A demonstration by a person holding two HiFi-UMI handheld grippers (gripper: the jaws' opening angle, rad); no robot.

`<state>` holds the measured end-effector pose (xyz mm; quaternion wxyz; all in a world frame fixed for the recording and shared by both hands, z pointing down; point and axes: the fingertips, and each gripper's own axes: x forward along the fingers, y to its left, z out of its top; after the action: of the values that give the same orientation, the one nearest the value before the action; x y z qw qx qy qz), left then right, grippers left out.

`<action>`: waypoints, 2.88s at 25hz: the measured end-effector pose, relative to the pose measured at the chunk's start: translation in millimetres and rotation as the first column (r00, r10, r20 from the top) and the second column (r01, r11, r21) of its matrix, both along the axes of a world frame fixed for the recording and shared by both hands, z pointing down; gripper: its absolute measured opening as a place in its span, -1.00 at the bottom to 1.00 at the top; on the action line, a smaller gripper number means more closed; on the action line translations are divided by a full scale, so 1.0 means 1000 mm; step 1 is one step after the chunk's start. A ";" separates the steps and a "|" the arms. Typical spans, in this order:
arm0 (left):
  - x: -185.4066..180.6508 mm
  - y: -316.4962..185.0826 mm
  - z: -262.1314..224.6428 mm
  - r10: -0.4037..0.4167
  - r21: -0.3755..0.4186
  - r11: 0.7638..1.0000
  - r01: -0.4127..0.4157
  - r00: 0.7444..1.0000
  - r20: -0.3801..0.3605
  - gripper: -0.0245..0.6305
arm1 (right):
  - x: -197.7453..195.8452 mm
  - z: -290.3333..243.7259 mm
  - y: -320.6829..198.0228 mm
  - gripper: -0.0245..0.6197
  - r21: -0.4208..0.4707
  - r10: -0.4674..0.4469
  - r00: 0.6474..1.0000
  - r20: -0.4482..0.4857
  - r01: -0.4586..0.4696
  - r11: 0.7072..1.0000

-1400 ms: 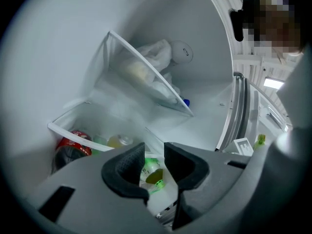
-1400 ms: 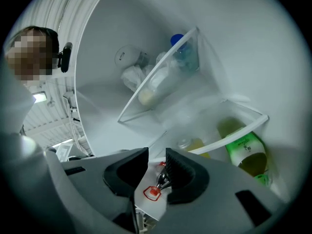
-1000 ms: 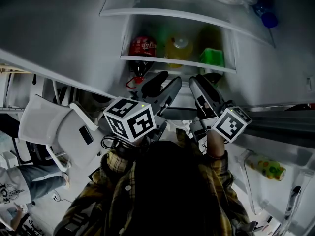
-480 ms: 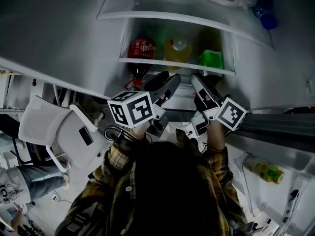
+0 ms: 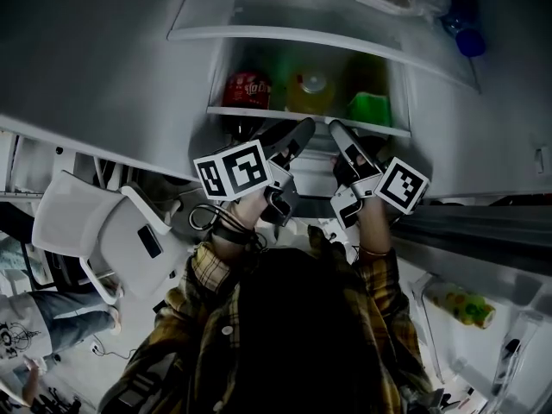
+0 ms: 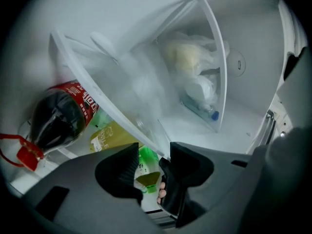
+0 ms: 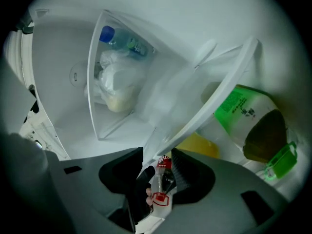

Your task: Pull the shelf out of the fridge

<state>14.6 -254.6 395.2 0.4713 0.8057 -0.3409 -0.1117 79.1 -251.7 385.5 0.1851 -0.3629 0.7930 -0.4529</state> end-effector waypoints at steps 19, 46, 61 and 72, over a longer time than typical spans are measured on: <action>-0.004 -0.040 -0.003 -0.090 -0.053 0.995 0.087 0.993 -0.074 -0.33 | 0.001 0.004 -0.042 -0.40 -0.083 0.118 0.988 0.095 -0.110 0.990; -0.014 -0.054 0.005 -0.158 -0.080 0.985 0.153 0.986 -0.060 -0.71 | 0.007 0.015 -0.046 -0.72 -0.153 0.194 0.978 0.074 -0.181 0.971; -0.016 -0.034 0.005 -0.141 -0.076 0.988 0.137 0.988 -0.057 -0.70 | 0.004 0.014 -0.026 -0.72 -0.148 0.188 0.981 0.054 -0.179 0.973; -0.017 -0.002 0.005 -0.128 -0.080 0.989 0.123 0.989 -0.067 -0.70 | 0.002 0.015 0.005 -0.72 -0.150 0.182 0.982 0.050 -0.172 0.974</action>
<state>-2.8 -257.0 400.5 0.5054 0.7598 -0.3777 -0.1572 80.7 -246.5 400.8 0.2231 -0.4300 0.7162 -0.5024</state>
